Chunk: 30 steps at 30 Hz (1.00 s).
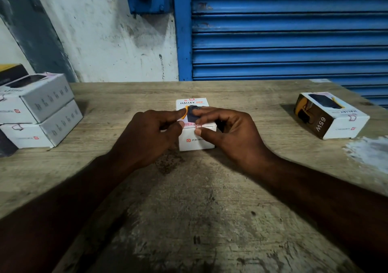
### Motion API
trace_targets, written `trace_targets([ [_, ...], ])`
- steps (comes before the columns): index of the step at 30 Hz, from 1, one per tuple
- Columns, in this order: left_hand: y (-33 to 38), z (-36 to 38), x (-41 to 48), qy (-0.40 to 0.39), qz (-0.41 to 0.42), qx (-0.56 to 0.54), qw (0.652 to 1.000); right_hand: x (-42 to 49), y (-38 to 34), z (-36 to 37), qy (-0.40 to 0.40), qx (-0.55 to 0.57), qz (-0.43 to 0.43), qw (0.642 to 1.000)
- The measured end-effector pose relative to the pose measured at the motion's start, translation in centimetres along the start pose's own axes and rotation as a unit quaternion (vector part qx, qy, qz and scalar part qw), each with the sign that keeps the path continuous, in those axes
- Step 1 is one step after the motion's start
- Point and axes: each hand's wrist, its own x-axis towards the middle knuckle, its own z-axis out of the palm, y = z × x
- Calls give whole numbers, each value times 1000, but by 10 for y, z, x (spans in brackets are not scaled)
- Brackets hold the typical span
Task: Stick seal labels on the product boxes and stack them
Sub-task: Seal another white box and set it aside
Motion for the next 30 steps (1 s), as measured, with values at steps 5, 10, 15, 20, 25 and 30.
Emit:
trace_targets([
  [5,0,0,0,2,-1,0,1000,0,0,0,-1,1,11,1000],
  [10,1,-1,0,7,1,4,1000,-1,-4,1,-6,-19,30,999],
  [15,-1,-1,0,2,-7,-1,1000,-2,-7,2,-15,-29,31,999],
  [20,-1,0,1,-7,-12,-11,1000,-1,-6,2,-2,1,19,1000],
  [25,-1,-1,0,-13,-5,-8,1000,-1,-7,2,2,6,13,1000],
  [30,-2,-1,-1,-2,-1,-4,1000,-1,-6,2,8,-16,21,1000],
])
